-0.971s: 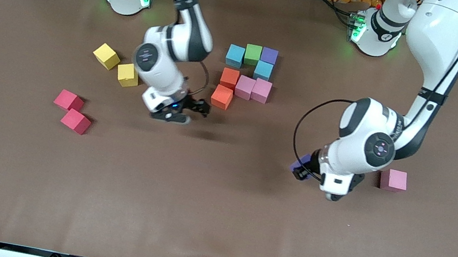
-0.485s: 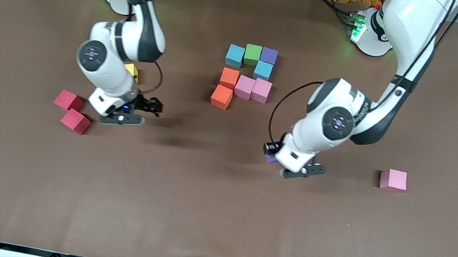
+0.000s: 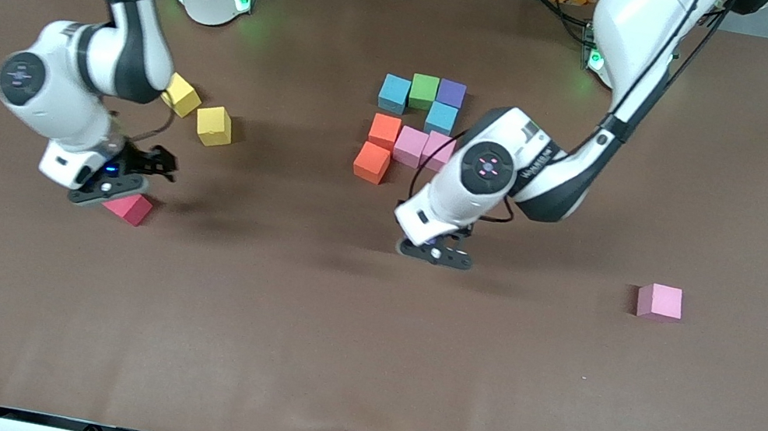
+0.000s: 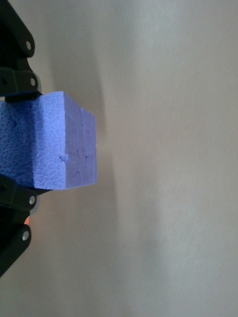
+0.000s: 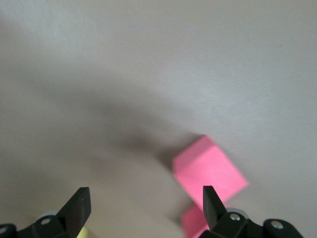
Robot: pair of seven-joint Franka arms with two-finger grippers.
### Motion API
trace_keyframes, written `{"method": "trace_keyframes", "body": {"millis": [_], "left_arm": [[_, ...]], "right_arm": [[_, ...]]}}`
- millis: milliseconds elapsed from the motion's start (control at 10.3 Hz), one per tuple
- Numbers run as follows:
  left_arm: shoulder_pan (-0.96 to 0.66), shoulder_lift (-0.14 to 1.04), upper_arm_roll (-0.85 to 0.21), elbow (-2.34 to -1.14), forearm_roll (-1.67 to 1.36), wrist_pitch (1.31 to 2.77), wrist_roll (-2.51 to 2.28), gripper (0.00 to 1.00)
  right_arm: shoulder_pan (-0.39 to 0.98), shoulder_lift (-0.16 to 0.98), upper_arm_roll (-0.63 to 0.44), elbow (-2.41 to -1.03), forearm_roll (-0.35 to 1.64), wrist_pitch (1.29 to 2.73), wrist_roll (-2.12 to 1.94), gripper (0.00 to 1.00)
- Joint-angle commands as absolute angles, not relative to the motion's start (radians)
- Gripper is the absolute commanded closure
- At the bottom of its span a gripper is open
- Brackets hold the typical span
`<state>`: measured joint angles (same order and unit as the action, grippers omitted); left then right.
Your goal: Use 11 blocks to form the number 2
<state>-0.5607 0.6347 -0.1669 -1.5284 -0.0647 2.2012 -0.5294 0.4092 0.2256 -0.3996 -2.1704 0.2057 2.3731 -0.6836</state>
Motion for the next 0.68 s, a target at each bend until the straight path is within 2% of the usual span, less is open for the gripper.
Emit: {"method": "trace_keyframes", "body": {"millis": [0,194,583], "left_arm": [[-0.618,0.686,-0.152,-1.453,-0.044,2.184,-0.505,0.7],[-0.655,0.718,-0.141,-1.424,-0.049,2.184,-0.514,0.7],[-0.791,0.779,-0.013,-1.356,-0.132,2.184,-0.526,0.71]], "right_arm": [[0.325,0.296,-0.37,-2.131,0.192,2.411,-0.971,0.0],[0.31,0.385,-0.368,-2.094,0.228,2.457,-1.17,0.0],[0.287,0.538,-0.367,-2.036,0.596,2.457,-1.573,0.0]]}}
